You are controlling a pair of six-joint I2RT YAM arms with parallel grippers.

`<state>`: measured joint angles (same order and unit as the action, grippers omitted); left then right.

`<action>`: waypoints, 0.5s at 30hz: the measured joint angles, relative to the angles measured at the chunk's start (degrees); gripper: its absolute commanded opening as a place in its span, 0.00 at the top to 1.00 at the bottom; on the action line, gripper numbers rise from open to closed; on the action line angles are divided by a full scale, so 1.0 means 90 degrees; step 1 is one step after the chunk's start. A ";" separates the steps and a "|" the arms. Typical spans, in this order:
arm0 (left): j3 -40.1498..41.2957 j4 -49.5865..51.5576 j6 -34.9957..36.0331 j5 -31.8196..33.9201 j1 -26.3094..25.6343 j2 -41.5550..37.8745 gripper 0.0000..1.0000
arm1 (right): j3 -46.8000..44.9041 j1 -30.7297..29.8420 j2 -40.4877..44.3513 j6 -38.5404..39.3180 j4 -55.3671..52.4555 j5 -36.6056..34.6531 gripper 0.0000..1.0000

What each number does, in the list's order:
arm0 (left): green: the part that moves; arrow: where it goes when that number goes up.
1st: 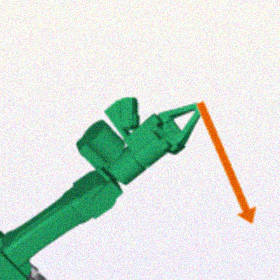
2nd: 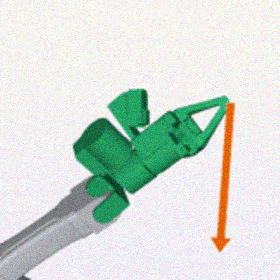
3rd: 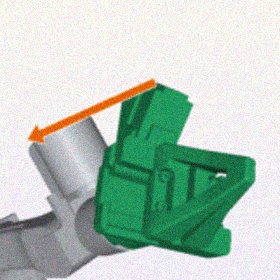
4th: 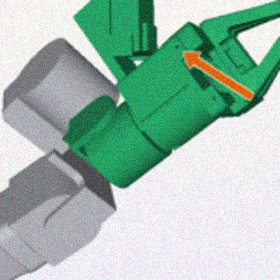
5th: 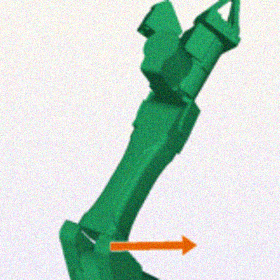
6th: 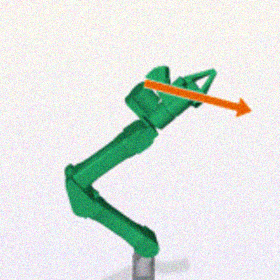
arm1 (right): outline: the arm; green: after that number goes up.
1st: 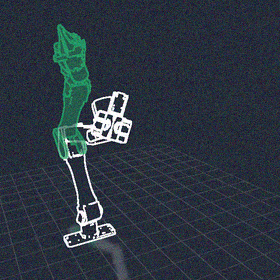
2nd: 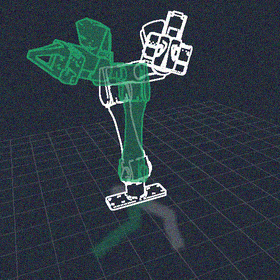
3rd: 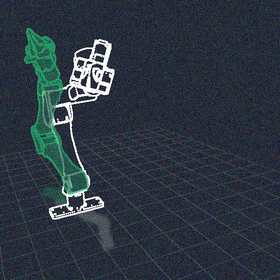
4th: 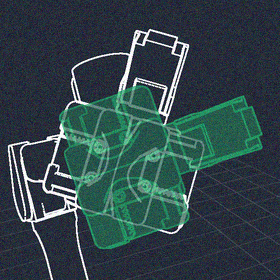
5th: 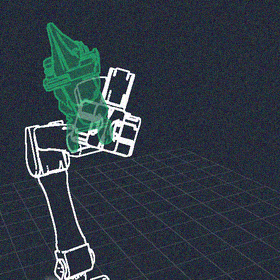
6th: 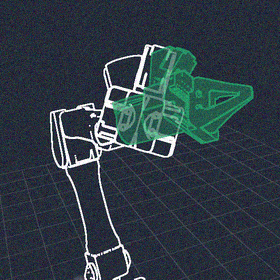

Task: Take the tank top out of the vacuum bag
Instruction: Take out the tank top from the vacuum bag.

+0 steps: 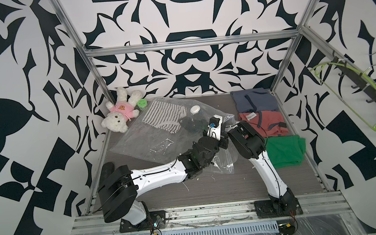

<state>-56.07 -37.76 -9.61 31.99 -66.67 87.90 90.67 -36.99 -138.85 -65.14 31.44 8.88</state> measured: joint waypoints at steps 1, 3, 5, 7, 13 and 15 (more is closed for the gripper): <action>0.0019 -0.0015 -0.0005 0.0005 0.0000 -0.0010 1.00 | 0.0029 -0.0002 -0.0012 0.0000 -0.0029 -0.0017 0.40; 0.0027 -0.0017 -0.0019 0.0010 0.0000 -0.0017 1.00 | 0.0041 -0.0007 -0.0019 -0.0002 -0.0044 -0.0022 0.40; 0.0039 -0.0022 -0.0039 0.0017 0.0000 -0.0019 1.00 | 0.0075 -0.0007 -0.0039 -0.0005 -0.0061 -0.0036 0.40; 0.0044 -0.0029 -0.0063 0.0034 0.0000 -0.0022 1.00 | 0.0146 -0.0007 -0.0056 -0.0007 -0.0134 -0.0049 0.41; 0.0044 -0.0039 -0.0124 0.0046 0.0000 -0.0022 1.00 | 0.0291 -0.0005 -0.0146 -0.0095 -0.0192 -0.0063 0.48; 0.0051 -0.0041 -0.0143 0.0066 0.0000 -0.0022 1.00 | 0.0401 -0.0002 -0.0214 -0.0104 -0.0233 -0.0068 0.58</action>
<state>-55.61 -38.13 -10.90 32.58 -66.67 87.70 94.28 -37.01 -140.77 -66.08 29.34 8.27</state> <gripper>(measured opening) 0.053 0.513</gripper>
